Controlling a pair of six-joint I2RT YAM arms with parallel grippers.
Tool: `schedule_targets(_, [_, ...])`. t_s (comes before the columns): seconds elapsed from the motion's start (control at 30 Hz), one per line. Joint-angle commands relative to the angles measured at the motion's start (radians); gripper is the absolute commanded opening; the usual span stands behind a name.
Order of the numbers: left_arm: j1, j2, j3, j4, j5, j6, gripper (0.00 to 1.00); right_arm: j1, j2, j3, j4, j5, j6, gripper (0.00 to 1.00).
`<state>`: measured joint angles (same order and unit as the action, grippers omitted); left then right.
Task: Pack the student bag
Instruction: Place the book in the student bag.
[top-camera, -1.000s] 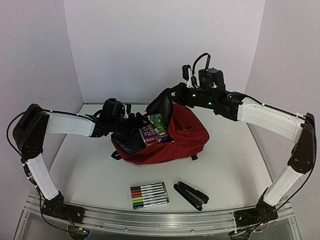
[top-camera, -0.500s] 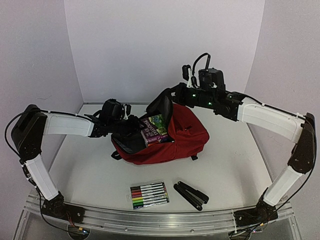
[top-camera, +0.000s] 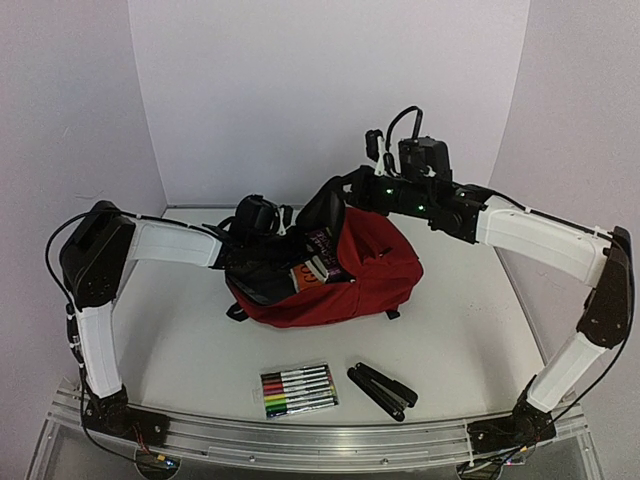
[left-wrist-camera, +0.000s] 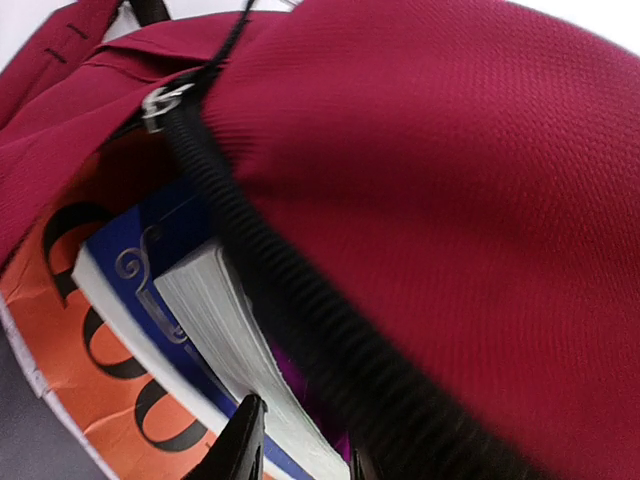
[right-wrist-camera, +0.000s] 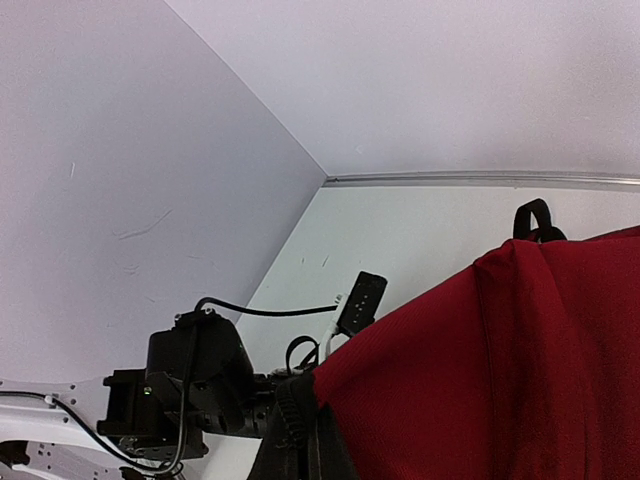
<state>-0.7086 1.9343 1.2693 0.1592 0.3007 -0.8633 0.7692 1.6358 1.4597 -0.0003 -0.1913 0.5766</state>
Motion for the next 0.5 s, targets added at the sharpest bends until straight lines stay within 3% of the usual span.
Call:
schedule_targets(0.0, [-0.040,0.055,0.092,0.067,0.064,0.010,0.27,0.007,-0.061,-0.002,0.080,0.015,-0.007,0.00])
schedule_targets(0.17, [-0.042,0.016,0.081,0.038,0.034,0.050,0.29,0.006,-0.067,-0.015,0.080,0.039,-0.007,0.00])
schedule_targets(0.3, [-0.040,-0.099,0.049,-0.073,-0.037,0.143,0.50,0.007,-0.095,-0.044,0.076,0.092,-0.006,0.00])
schedule_targets(0.47, [-0.022,-0.292,-0.026,-0.262,-0.139,0.273,0.69,0.007,-0.143,-0.096,0.053,0.138,-0.013,0.00])
